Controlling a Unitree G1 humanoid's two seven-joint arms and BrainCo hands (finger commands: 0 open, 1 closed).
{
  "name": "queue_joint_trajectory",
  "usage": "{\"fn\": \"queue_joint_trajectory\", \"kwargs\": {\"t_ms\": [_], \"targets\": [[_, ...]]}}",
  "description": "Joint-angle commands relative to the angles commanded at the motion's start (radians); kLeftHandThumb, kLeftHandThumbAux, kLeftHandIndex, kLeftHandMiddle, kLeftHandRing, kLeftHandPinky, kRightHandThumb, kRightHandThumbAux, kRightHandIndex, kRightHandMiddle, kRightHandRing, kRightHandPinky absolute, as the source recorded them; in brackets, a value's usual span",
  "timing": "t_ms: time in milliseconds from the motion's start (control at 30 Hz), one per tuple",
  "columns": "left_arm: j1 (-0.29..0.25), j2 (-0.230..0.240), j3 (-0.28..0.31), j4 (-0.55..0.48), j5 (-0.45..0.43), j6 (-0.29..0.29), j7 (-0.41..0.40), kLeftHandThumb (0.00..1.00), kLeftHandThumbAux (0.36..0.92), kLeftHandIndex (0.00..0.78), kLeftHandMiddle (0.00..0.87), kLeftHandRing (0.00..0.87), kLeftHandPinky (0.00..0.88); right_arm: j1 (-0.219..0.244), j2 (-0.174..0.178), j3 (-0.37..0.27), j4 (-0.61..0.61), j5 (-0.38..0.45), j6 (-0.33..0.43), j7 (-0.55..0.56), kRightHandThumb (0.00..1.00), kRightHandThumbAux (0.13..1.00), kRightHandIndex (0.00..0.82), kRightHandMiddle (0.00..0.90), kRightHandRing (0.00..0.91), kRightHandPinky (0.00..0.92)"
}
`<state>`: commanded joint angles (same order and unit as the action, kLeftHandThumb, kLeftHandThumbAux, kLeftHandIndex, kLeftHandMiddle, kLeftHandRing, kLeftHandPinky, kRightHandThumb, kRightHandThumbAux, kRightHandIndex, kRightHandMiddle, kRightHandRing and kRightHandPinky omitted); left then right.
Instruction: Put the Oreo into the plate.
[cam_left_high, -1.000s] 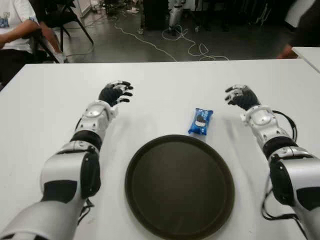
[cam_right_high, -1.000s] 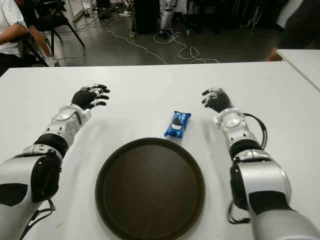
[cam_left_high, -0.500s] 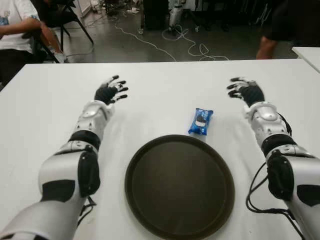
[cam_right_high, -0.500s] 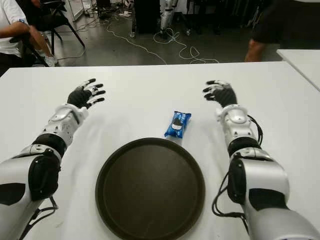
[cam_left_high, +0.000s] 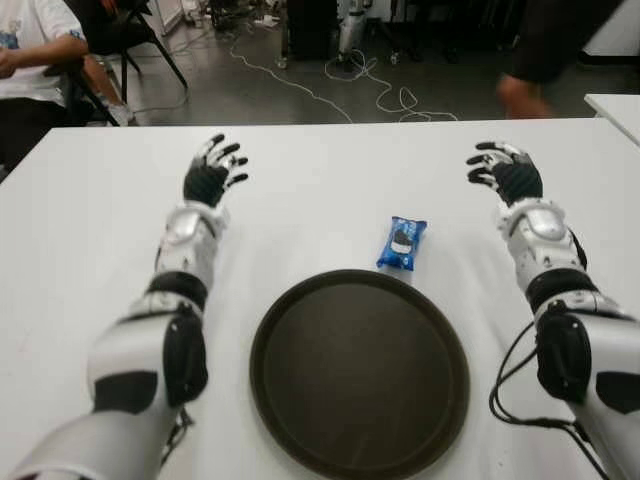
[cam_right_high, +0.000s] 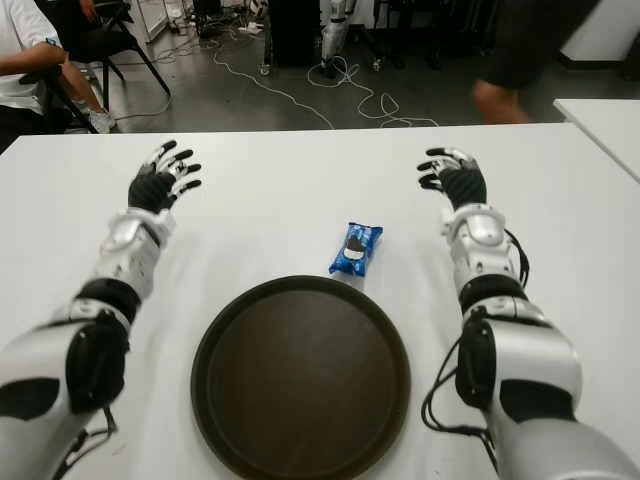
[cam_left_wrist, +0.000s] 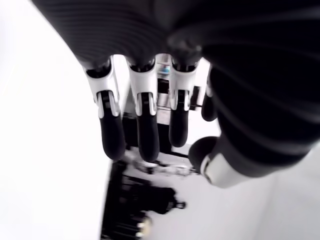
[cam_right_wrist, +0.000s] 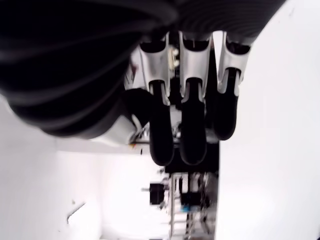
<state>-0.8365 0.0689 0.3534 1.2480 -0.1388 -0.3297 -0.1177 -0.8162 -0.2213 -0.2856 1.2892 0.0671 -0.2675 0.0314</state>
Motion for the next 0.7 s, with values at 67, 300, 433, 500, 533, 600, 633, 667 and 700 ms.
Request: {"fn": "queue_joint_trajectory", "kwargs": {"t_ms": [67, 300, 433, 500, 533, 600, 633, 667, 700], "targets": [[0.005, -0.006, -0.003, -0.006, -0.003, -0.004, 0.006, 0.113, 0.774, 0.132, 0.212, 0.258, 0.319, 0.006, 0.008, 0.001, 0.002, 0.0, 0.001, -0.013, 0.829, 0.686, 0.391, 0.529, 0.614, 0.59], [0.013, -0.016, -0.012, -0.028, -0.009, -0.005, 0.025, 0.151, 0.806, 0.131, 0.213, 0.251, 0.319, 0.003, 0.006, -0.004, -0.004, 0.008, 0.016, -0.022, 0.829, 0.686, 0.388, 0.534, 0.624, 0.604], [0.021, -0.019, -0.019, -0.036, -0.009, -0.006, 0.036, 0.156, 0.81, 0.135, 0.214, 0.247, 0.315, 0.004, -0.002, 0.003, -0.015, 0.003, 0.009, -0.015, 0.83, 0.686, 0.389, 0.537, 0.625, 0.603], [0.025, -0.02, -0.022, -0.037, -0.009, -0.007, 0.038, 0.158, 0.809, 0.135, 0.213, 0.245, 0.311, 0.007, -0.003, 0.008, -0.016, -0.002, 0.002, -0.011, 0.83, 0.685, 0.389, 0.537, 0.624, 0.6], [0.025, -0.016, -0.023, -0.031, -0.008, -0.006, 0.037, 0.159, 0.809, 0.134, 0.212, 0.244, 0.309, 0.01, -0.002, 0.012, -0.015, -0.006, -0.002, -0.011, 0.83, 0.685, 0.389, 0.536, 0.623, 0.599], [0.025, -0.012, -0.024, -0.024, -0.008, -0.003, 0.036, 0.158, 0.809, 0.133, 0.21, 0.242, 0.304, 0.013, -0.002, 0.017, -0.015, -0.01, -0.006, -0.011, 0.83, 0.685, 0.389, 0.537, 0.622, 0.597], [0.024, -0.008, -0.023, -0.016, -0.008, 0.0, 0.036, 0.157, 0.809, 0.133, 0.21, 0.242, 0.304, 0.015, -0.001, 0.02, -0.013, -0.013, -0.007, -0.013, 0.83, 0.685, 0.389, 0.537, 0.621, 0.597], [0.02, -0.002, -0.021, -0.005, -0.008, 0.006, 0.036, 0.156, 0.809, 0.134, 0.209, 0.241, 0.302, 0.016, -0.001, 0.024, -0.009, -0.017, -0.005, -0.016, 0.83, 0.685, 0.388, 0.536, 0.619, 0.595], [0.017, 0.005, -0.018, 0.004, -0.009, 0.012, 0.037, 0.156, 0.81, 0.134, 0.21, 0.241, 0.302, 0.017, -0.001, 0.031, -0.006, -0.025, -0.002, -0.023, 0.83, 0.686, 0.387, 0.535, 0.616, 0.591]]}}
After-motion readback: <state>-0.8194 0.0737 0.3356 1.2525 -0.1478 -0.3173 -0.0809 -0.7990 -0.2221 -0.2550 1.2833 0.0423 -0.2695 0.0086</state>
